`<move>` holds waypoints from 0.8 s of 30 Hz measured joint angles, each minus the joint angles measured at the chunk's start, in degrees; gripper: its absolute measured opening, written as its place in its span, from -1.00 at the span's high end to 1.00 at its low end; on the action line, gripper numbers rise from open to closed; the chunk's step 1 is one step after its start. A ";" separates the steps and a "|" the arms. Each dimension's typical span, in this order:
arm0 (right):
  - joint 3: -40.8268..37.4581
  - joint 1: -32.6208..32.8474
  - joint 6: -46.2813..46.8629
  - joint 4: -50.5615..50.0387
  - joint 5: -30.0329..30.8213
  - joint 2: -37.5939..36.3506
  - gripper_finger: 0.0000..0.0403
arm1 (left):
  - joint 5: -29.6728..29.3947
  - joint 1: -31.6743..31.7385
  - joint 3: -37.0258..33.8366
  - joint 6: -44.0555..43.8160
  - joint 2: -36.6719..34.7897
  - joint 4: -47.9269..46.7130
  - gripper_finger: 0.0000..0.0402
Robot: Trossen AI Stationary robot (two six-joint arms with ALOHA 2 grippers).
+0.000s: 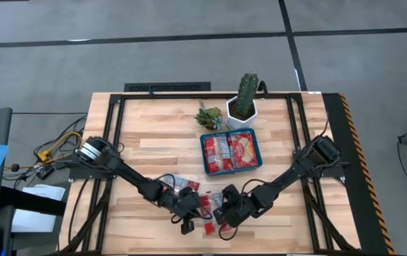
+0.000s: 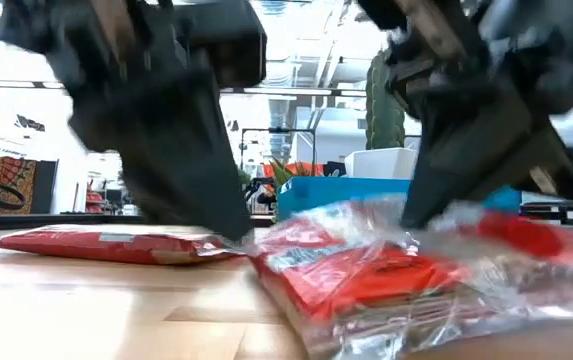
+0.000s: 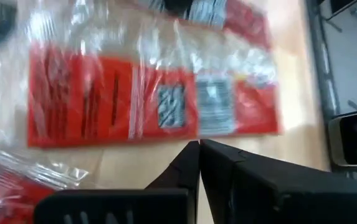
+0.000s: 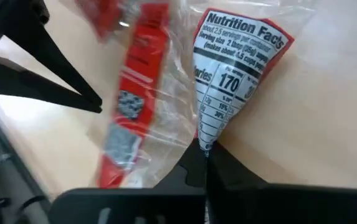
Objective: Sort popcorn bags into baskets
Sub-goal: Put the red popcorn bag into the blue container
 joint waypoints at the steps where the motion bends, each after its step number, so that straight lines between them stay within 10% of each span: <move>1: 0.00 0.00 -0.20 -0.25 0.00 -0.85 0.97 | -0.11 -0.02 0.02 0.03 -1.25 -0.83 1.00; 14: 0.00 -5.11 -10.41 -20.94 5.19 -21.21 0.98 | -5.05 -0.04 0.13 -0.07 -20.57 -12.52 1.00; 24: 0.11 -22.62 -29.52 -22.49 4.15 -28.97 0.96 | -16.45 -0.04 0.15 1.28 -29.25 -25.28 1.00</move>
